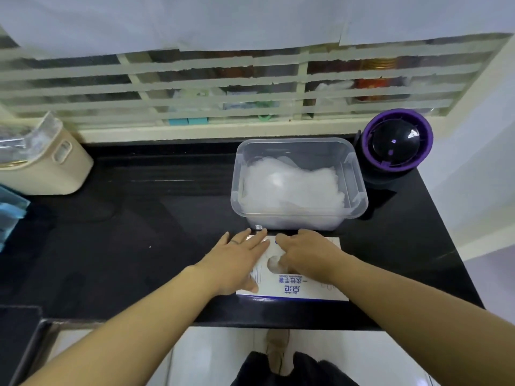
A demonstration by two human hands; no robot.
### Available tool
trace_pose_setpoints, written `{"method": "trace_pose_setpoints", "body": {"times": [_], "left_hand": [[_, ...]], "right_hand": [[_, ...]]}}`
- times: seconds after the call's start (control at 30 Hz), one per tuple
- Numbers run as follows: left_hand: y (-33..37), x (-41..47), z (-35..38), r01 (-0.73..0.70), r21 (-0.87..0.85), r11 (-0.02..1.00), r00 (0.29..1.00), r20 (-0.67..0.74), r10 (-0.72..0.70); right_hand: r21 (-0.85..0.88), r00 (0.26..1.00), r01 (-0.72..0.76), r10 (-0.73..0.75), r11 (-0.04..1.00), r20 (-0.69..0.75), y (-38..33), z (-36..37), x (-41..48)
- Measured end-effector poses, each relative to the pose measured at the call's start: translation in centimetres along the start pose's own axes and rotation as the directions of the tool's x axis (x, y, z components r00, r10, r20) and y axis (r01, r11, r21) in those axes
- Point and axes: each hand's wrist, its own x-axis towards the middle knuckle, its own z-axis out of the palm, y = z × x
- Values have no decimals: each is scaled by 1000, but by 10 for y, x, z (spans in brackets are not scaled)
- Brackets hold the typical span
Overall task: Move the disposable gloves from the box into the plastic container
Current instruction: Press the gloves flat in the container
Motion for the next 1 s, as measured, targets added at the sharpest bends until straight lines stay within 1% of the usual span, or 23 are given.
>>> {"method": "trace_pose_setpoints", "body": {"times": [0.03, 0.07, 0.1, 0.13, 0.17, 0.23, 0.27, 0.33, 0.43, 0.5, 0.53, 0.6, 0.67, 0.7, 0.73, 0.77, 0.8, 0.83, 0.87, 0.9, 0.93, 0.97, 1.0], "left_hand": [[0, 0, -1, 6, -10, 1000, 1000, 6, -6], [2, -1, -1, 15, -6, 1000, 1000, 3, -15], [2, -1, -1, 23, -10, 1000, 1000, 10, -23], [3, -1, -1, 25, -12, 1000, 1000, 15, -25], [3, -2, -2, 27, -6, 1000, 999, 26, -27], [4, -2, -3, 35, -18, 999, 999, 26, -34], [4, -2, -3, 37, -19, 999, 999, 24, -37], [5, -2, -4, 41, -8, 999, 999, 33, -40], [8, -1, -7, 43, 24, 999, 998, 55, -44], [10, -1, -10, 50, 45, 998, 997, 61, -53], [11, -2, -11, 51, 60, 997, 997, 60, -55], [14, 0, -13, 48, 111, 993, 997, 48, -53], [18, 0, -17, 45, 158, 986, 996, 72, -57], [20, -1, -19, 43, 181, 983, 993, 103, -62], [23, -4, -23, 38, 194, 980, 989, 132, -64], [23, -5, -28, 21, 189, 982, 990, 134, -47], [23, -7, -33, 7, 132, 991, 992, 123, -24], [22, -10, -40, -5, 23, 1000, 994, 110, 2], [21, -14, -51, -15, -115, 993, 995, 99, 27], [19, -16, -61, -24, -269, 963, 995, 89, 49], [16, -20, -70, -41, -414, 909, 995, 68, 75], [13, -20, -79, -59, -535, 843, 996, 31, 89], [11, -22, -86, -71, -645, 760, 996, -8, 86]], "right_hand": [[35, 997, -71, 71, 997, 1, 1, 0, 0], [7, 996, -91, 91, 996, 6, 2, -1, -1], [30, 989, -140, 138, 990, 44, 1, -2, -2], [89, 987, -157, 152, 984, 56, 0, -3, -4], [156, 988, -154, 152, 976, 29, 0, -4, -8], [256, 977, -198, 212, 946, -28, 1, -6, -17], [306, 966, -198, 238, 931, -99, 0, -7, -22], [406, 937, -196, 293, 893, -190, -3, -7, -31], [522, 894, -190, 366, 832, -259, -10, -15, -46], [609, 831, -182, 452, 772, -324, -13, -24, -52], [662, 778, -174, 514, 729, -362, -15, -30, -54], [760, 653, -153, 642, 631, -402, -13, -46, -57], [837, 518, -138, 759, 530, -395, -7, -65, -58], [869, 464, -128, 803, 478, -373, -3, -75, -59], [903, 424, -122, 844, 412, -328, 3, -82, -59], [939, 393, -125, 885, 320, -250, 9, -89, -61], [971, 385, -116, 911, 209, -150, 15, -91, -61], [995, 396, -75, 918, 71, -36, 18, -94, -62], [995, 403, 28, 912, -95, 76, 24, -94, -64], [948, 441, 147, 877, -281, 191, 27, -96, -65], [873, 478, 226, 830, -433, 288, 29, -94, -66], [814, 513, 259, 788, -519, 340, 28, -94, -69], [777, 520, 276, 768, -566, 374, 26, -89, -67]]}}
